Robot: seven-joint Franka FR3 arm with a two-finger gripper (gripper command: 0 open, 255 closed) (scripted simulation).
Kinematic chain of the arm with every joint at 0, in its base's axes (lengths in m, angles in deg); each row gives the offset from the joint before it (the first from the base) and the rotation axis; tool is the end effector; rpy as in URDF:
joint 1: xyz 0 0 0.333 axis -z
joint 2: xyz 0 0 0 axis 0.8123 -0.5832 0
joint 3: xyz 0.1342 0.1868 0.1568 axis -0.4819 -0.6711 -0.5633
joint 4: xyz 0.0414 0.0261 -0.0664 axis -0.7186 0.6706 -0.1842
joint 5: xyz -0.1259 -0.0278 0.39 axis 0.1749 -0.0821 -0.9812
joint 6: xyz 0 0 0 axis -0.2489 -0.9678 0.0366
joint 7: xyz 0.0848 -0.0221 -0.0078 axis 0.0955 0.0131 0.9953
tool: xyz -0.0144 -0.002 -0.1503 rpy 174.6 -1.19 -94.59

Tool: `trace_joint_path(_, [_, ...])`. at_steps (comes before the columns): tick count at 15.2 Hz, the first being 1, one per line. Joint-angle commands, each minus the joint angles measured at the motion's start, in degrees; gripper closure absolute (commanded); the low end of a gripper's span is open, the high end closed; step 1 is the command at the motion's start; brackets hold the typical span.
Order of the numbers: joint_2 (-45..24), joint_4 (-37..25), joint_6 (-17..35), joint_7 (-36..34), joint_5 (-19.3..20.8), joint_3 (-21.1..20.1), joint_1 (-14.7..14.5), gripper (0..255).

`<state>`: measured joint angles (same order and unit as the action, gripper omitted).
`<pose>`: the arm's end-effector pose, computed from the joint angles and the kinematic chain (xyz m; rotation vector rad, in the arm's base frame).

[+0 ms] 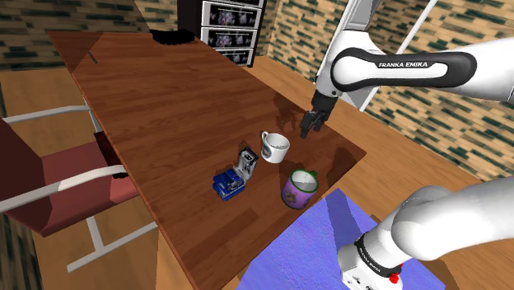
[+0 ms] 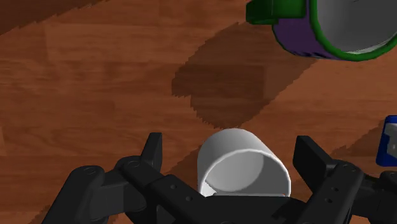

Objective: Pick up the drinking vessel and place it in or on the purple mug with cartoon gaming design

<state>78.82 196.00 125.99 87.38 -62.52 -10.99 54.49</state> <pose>0.4427 -0.0134 0.3725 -3.1009 -0.1352 0.1193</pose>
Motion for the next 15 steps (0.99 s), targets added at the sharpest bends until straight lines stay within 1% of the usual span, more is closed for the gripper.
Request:
trace_joint_path(1, [-4.69, -1.66, 3.34, 0.26, -0.42, 0.18, -0.12, 0])
trace_joint_path(7, [-17.95, -7.98, 10.92, 1.62, -2.04, 0.76, -0.28, 0])
trace_joint_path(8, [-19.01, -8.59, 11.41, 1.74, -2.19, 0.79, -0.28, 0])
trace_joint_path(15, [-21.51, -5.6, 16.89, 1.98, -2.58, 0.66, -0.41, 0])
